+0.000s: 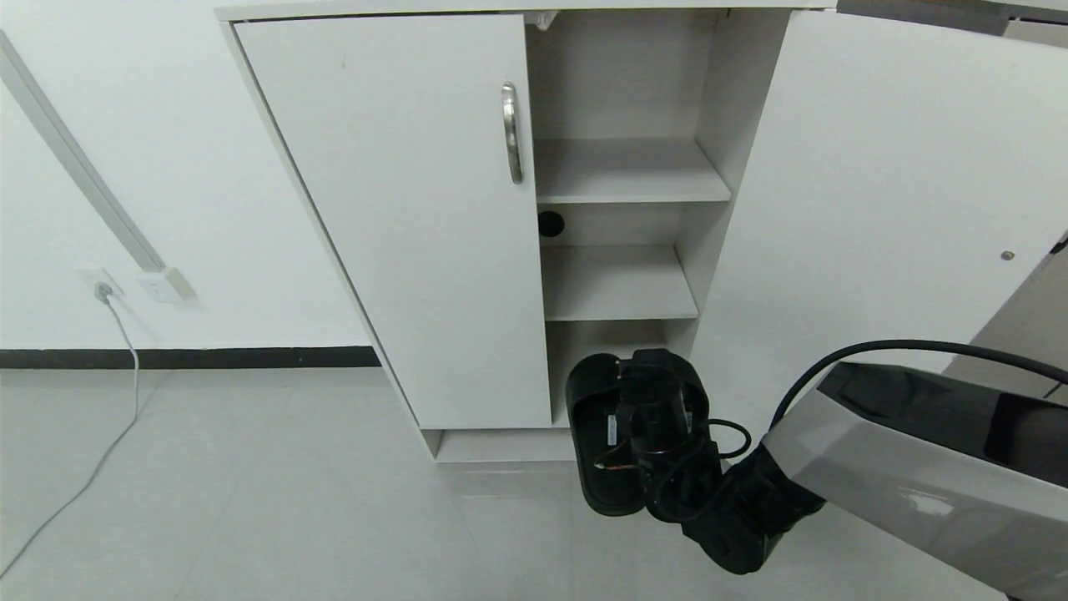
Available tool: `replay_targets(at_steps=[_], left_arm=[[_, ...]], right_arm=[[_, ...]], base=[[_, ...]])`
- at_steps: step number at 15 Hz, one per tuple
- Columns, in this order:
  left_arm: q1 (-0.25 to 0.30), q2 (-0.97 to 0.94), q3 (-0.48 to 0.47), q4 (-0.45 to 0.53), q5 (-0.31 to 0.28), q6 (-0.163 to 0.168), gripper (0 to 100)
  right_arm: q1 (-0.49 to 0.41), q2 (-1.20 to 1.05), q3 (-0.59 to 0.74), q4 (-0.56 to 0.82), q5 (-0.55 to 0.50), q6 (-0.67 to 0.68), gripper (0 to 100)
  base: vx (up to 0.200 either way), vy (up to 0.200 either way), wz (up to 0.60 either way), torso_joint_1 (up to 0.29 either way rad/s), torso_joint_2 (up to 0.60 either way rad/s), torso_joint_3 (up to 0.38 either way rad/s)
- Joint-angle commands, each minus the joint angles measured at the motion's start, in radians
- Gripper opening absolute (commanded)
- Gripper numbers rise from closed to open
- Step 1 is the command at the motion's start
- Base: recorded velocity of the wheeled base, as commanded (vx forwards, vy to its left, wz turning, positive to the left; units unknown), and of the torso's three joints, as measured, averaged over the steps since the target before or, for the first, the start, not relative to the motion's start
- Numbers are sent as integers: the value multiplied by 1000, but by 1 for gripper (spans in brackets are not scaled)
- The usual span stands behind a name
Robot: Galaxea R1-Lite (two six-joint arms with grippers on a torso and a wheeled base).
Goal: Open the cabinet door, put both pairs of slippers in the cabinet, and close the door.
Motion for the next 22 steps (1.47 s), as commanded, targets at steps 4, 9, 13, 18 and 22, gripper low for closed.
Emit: replay_targets(at_steps=[4, 9, 13, 18, 22], left_arm=[[1, 1, 0, 0, 1, 0, 0], [1, 1, 0, 0, 1, 1, 0], [1, 1, 2, -2, 1, 3, 0], [0, 1, 2, 0, -1, 3, 0], [1, 1, 0, 0, -1, 3, 0]], right_arm=[[6, -41, 4, -65, -1, -45, 0], [7, -39, 42, -281, 2, -155, 0], [1, -38, 41, -277, 1, -155, 0], [-17, -13, 33, -252, 1, -150, 0], [-20, -13, 33, -249, 1, -147, 0]], base=[[0, 0, 0, 1, 3, -109], [0, 0, 0, 0, 0, 0], [0, 0, 0, 0, 0, 0], [40, 0, 0, 0, 0, 1], [200, 0, 0, 0, 1, 2]])
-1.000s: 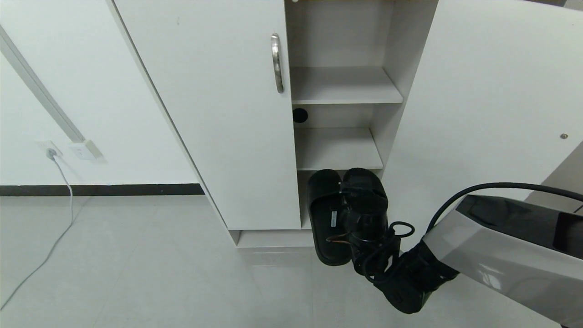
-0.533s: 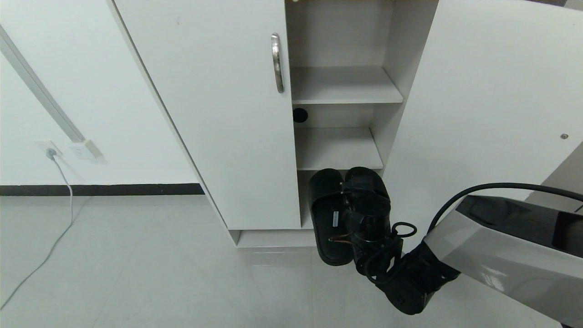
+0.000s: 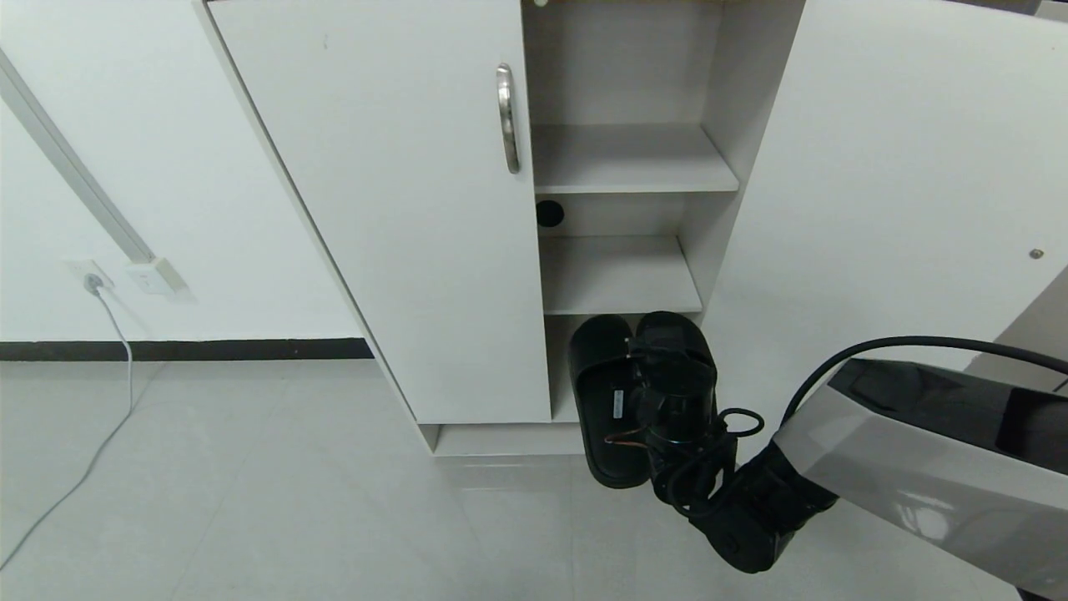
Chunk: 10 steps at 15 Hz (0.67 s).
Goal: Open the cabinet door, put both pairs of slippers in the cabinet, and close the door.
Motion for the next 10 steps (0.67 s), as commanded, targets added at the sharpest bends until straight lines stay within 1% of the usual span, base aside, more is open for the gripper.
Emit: replay_targets(at_steps=[1, 10], left_arm=[[0, 1, 0, 0, 0, 0, 0], [1, 1, 0, 0, 0, -2, 0]], right_arm=[[-1, 0, 0, -1, 0, 0, 0], [-1, -1, -5, -1, 0, 2, 0]], base=[[200, 0, 0, -2, 2, 7], [200, 0, 0, 1, 6, -1]])
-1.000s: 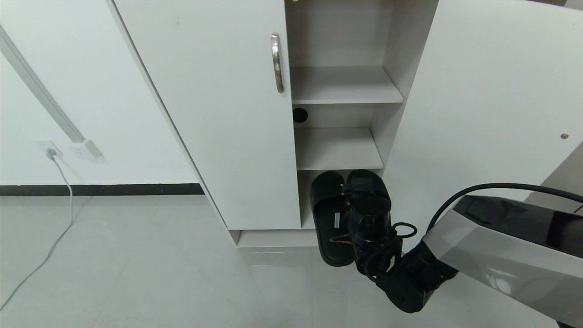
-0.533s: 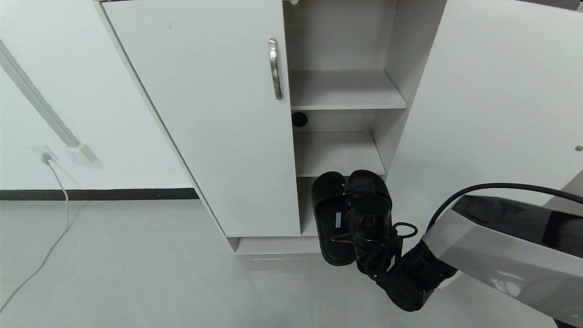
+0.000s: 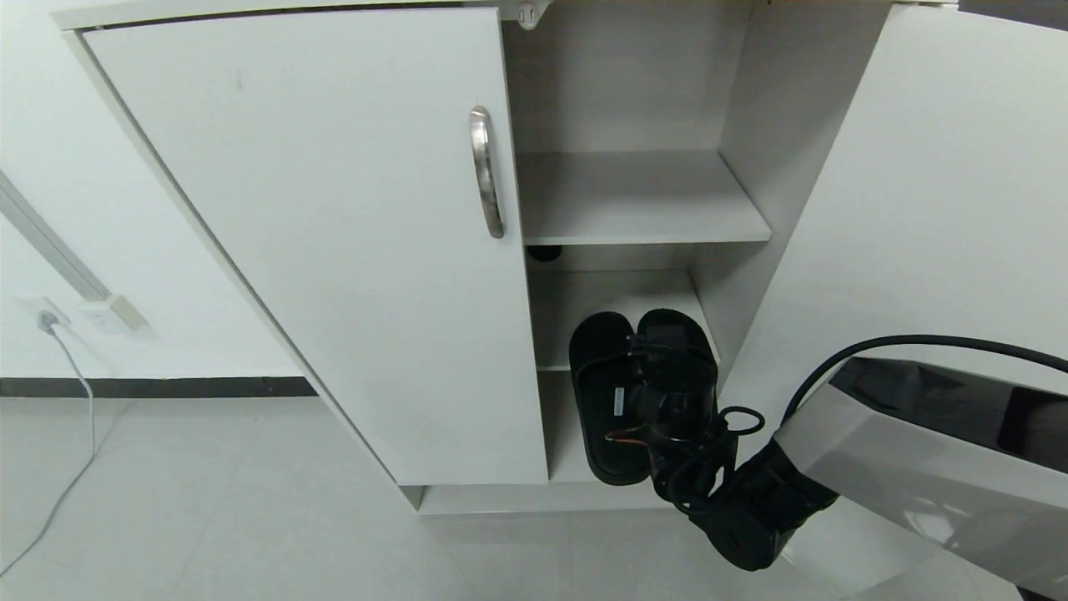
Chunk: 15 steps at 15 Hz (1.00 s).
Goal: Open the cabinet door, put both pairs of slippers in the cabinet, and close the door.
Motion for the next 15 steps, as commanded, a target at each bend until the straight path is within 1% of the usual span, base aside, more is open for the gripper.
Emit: replay_targets(at_steps=[1, 4, 6, 7, 8, 12, 15], left_arm=[[0, 1, 0, -2, 0, -2, 0], [1, 1, 0, 0, 0, -2, 0], [1, 1, 0, 0, 0, -2, 0], [0, 1, 0, 0, 0, -1, 0], [0, 1, 2, 0, 0, -2, 0], [1, 1, 0, -2, 2, -2, 0], [1, 1, 0, 0, 2, -2, 0]], right_arm=[[0, 0, 0, 0, 0, 1, 0], [0, 2, -1, 3, 0, 11, 0], [-12, 2, -31, 72, 1, 67, 0], [-14, 2, -43, 86, 1, 77, 0], [-28, 8, -87, 144, 6, 105, 0], [-69, 88, -230, 167, 48, 99, 0], [-84, 108, -342, 262, 58, 97, 0]], base=[[0, 0, 0, 0, 0, 0], [0, 0, 0, 0, 0, 0], [0, 0, 0, 0, 0, 0], [0, 0, 0, 0, 0, 0], [0, 0, 0, 0, 0, 0], [0, 0, 0, 0, 0, 0], [0, 0, 0, 0, 0, 0]])
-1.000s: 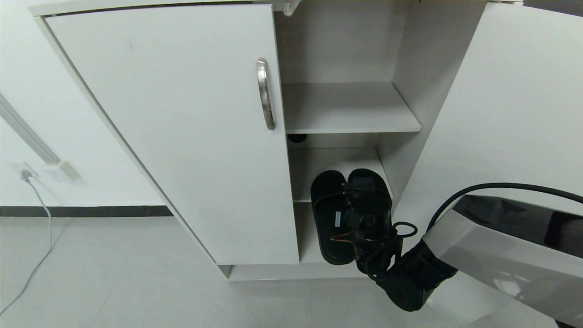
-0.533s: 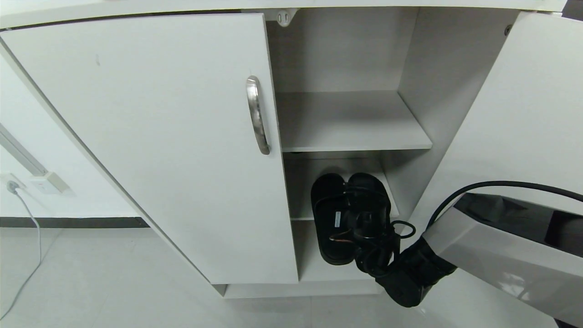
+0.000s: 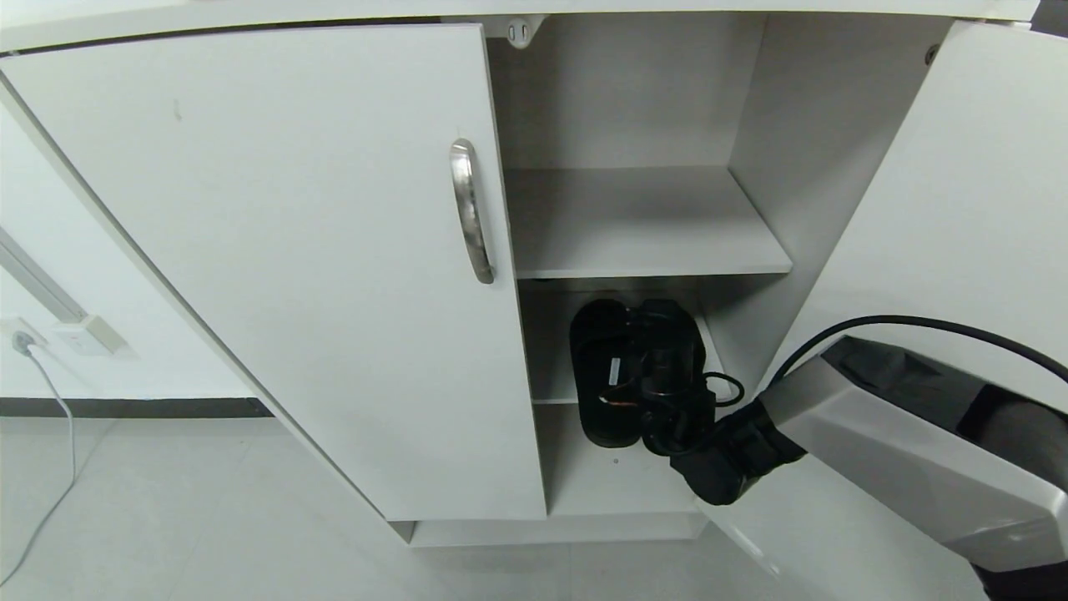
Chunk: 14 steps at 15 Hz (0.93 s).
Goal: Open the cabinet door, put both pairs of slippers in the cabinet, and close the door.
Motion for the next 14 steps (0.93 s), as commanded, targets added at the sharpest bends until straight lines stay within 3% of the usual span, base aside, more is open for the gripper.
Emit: replay_targets(at_steps=[1, 4, 14], left_arm=[[1, 1, 0, 1, 1, 0, 0], [0, 1, 0, -1, 2, -2, 0], [0, 1, 0, -1, 2, 0, 0]], right_arm=[[-15, 35, -88, 31, 15, -3, 0], [-24, 52, -141, 37, 39, -65, 0], [-36, 124, -308, 131, 39, -71, 0]], base=[[0, 0, 0, 0, 0, 0], [0, 0, 0, 0, 0, 0], [0, 0, 0, 0, 0, 0]])
